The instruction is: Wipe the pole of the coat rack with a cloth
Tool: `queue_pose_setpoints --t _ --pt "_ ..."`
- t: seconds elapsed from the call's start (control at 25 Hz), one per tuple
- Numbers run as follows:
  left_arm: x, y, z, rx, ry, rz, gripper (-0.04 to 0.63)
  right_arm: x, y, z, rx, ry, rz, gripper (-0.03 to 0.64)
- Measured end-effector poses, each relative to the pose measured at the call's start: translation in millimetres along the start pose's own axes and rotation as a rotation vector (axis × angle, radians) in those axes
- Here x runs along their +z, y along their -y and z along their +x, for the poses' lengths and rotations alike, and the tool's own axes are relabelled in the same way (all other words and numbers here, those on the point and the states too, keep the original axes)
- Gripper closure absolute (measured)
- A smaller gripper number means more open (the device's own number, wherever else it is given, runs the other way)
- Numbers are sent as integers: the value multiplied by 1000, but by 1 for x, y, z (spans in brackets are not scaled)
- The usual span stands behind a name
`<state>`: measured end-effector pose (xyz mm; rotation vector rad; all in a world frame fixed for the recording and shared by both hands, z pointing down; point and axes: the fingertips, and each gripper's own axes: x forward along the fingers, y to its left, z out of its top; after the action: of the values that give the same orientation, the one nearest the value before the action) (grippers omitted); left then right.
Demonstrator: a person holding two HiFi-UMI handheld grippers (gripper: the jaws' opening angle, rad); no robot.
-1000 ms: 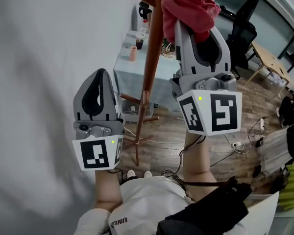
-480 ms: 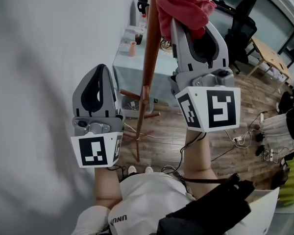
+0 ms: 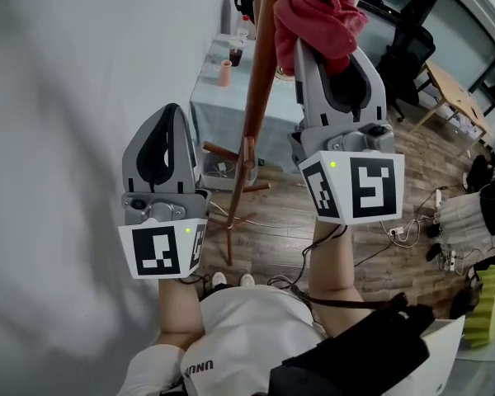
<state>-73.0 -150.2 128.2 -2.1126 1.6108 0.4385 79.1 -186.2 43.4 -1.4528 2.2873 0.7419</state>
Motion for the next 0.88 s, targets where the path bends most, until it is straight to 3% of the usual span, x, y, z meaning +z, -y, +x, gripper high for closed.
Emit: queue_pose_setpoints --t 0.88 --pt "-16 -11 -12 21 -10 -86 583 -43 -13 -28 -5 -110 12 503"
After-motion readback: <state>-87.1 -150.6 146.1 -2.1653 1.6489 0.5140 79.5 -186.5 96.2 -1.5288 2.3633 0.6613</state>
